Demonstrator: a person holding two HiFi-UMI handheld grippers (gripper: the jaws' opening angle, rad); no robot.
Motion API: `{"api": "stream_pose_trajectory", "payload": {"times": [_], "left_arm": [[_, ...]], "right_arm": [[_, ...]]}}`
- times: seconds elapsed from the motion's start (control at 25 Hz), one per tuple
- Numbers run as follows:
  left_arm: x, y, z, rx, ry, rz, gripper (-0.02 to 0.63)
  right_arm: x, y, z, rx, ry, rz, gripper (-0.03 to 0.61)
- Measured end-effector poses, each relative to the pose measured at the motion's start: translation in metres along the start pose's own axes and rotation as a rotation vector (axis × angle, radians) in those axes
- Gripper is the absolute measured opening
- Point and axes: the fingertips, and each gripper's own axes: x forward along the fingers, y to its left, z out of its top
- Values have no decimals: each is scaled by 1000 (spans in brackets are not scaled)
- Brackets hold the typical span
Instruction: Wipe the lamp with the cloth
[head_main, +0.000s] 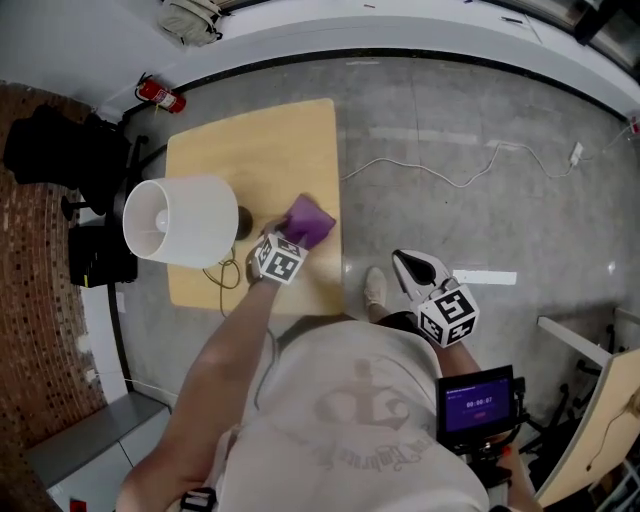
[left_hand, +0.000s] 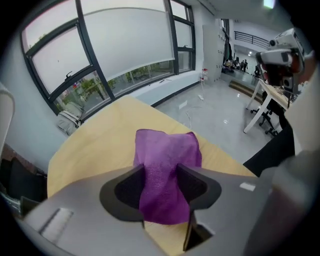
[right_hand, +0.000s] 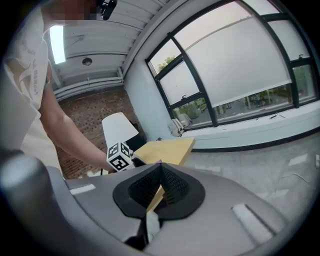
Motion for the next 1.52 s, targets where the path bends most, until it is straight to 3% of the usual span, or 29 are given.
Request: {"api": "stream_pose_trajectory", "payload": {"times": [0.2,0.52,0.8,1.0,1.28,1.52], "left_arm": [[10,-10,-6,-9,34,-20,112],[-10,-26,-11,-129,-8,-28,77],[-72,-50,7,-262,-205,0,77],[-125,-59,6,-271,-338,56,77],[-223,-44,-8,-382,-554,209,77],[-289,-23,-30,-496,-683,364,77]], "right_arm": [[-13,-16,-5,6,-6,-27,14],[4,-11,7,-29,-7,53,14],[25,-6,12,-63,14,156,14],[48,12,14,-107,54,238,14],[76,61,22,-198,96,362,14],[92,109,39,-248,98,461,14]]}}
